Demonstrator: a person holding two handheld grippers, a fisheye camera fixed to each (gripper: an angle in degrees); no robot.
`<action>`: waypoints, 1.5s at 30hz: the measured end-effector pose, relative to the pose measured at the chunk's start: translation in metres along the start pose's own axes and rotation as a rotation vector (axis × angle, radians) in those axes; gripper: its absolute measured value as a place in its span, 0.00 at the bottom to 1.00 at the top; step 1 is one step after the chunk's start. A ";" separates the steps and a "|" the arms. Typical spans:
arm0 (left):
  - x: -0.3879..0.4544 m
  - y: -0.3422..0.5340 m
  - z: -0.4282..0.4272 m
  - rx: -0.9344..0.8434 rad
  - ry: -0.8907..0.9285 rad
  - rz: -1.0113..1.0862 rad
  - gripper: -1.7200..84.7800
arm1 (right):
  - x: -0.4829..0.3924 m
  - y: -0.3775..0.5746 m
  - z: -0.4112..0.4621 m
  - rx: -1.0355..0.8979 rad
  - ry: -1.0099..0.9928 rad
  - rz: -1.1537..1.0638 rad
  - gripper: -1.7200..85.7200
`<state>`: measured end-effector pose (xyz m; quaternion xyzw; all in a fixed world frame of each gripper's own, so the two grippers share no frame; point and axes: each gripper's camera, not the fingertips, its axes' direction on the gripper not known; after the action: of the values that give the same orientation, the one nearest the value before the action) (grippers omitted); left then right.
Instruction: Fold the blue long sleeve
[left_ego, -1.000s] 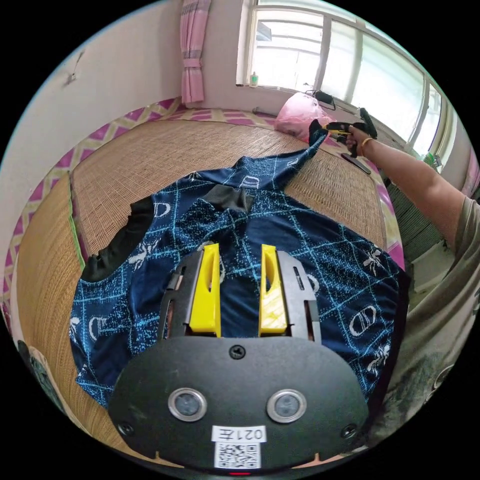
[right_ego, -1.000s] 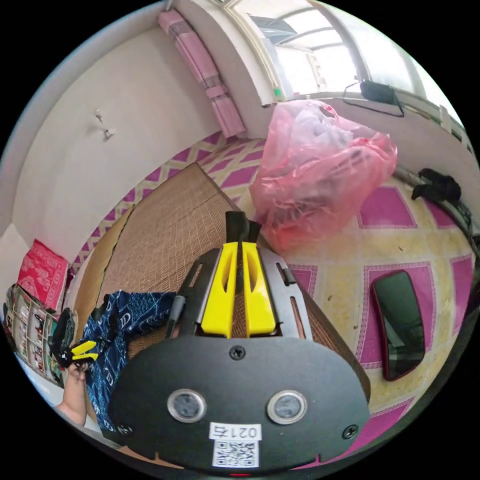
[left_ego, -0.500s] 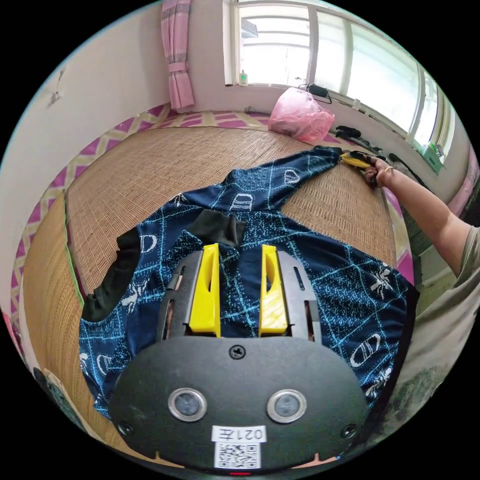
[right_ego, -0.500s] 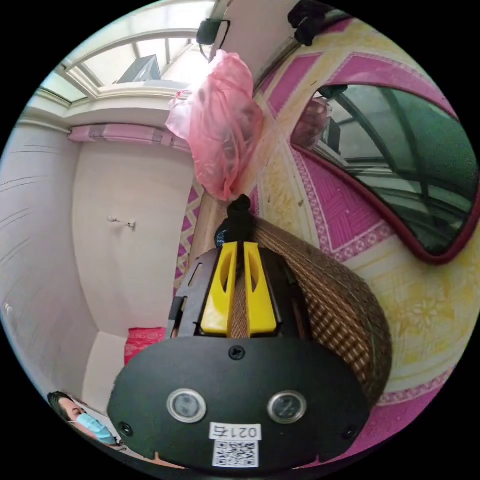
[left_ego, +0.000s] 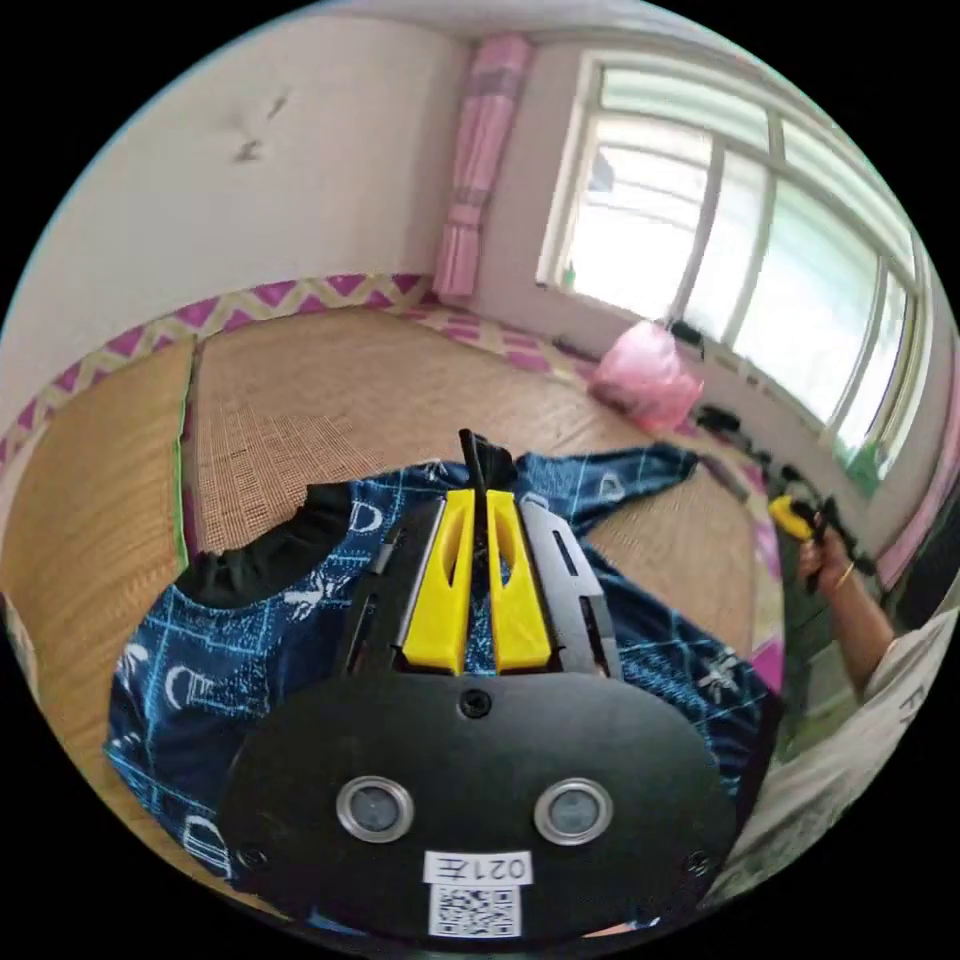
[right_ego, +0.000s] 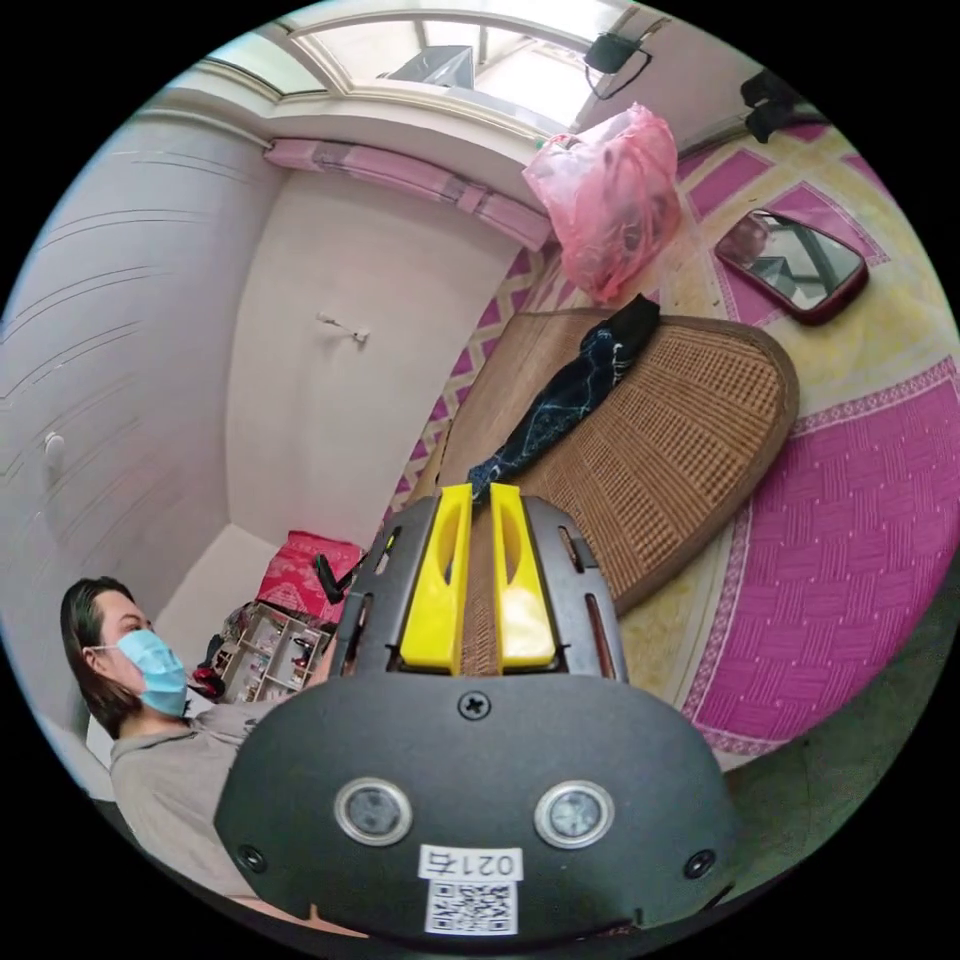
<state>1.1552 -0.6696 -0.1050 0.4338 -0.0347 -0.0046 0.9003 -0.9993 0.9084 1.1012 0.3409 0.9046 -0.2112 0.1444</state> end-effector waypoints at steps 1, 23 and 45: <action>-0.018 0.008 -0.031 0.058 0.033 -0.051 0.01 | -0.003 0.014 -0.006 0.009 -0.023 -0.003 0.04; -0.359 0.694 -0.678 0.859 -0.201 -0.954 0.01 | -0.054 0.097 0.043 -0.101 -0.229 0.005 0.01; -0.217 0.870 -0.725 0.910 -0.358 -0.962 0.17 | -0.064 0.054 0.081 -0.175 -0.135 -0.067 0.06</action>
<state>0.9682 0.4471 0.1114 0.7285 0.0150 -0.4608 0.5066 -0.9063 0.8703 1.0414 0.2816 0.9187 -0.1586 0.2270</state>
